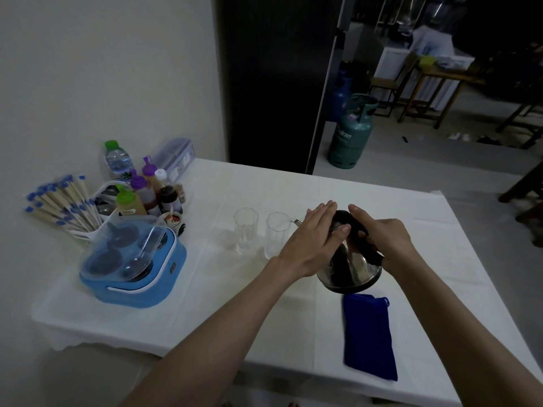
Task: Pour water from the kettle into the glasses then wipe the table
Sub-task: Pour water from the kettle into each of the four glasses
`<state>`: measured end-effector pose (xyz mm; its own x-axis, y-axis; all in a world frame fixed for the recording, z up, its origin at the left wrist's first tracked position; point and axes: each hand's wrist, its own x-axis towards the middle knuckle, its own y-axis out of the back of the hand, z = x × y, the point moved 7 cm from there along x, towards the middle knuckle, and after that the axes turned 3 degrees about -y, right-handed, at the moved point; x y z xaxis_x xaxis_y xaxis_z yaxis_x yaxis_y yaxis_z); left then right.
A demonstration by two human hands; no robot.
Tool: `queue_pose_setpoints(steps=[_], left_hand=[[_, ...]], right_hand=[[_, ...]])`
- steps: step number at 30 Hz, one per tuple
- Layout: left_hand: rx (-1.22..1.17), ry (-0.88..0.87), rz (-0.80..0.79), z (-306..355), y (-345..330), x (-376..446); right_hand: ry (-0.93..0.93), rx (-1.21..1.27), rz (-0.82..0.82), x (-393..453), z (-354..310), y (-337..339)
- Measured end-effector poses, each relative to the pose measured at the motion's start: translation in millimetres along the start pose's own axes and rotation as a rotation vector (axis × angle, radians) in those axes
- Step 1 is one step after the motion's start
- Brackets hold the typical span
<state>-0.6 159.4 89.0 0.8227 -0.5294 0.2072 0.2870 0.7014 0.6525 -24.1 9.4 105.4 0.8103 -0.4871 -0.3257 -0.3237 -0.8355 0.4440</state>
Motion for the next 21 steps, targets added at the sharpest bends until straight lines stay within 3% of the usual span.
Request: queue_pose_setpoints(steps=[21], left_hand=[[0.0,-0.012,0.01,-1.7,3.6,1.0]], right_hand=[[0.023,-0.013,0.008,-2.3,-6.6,-1.7]])
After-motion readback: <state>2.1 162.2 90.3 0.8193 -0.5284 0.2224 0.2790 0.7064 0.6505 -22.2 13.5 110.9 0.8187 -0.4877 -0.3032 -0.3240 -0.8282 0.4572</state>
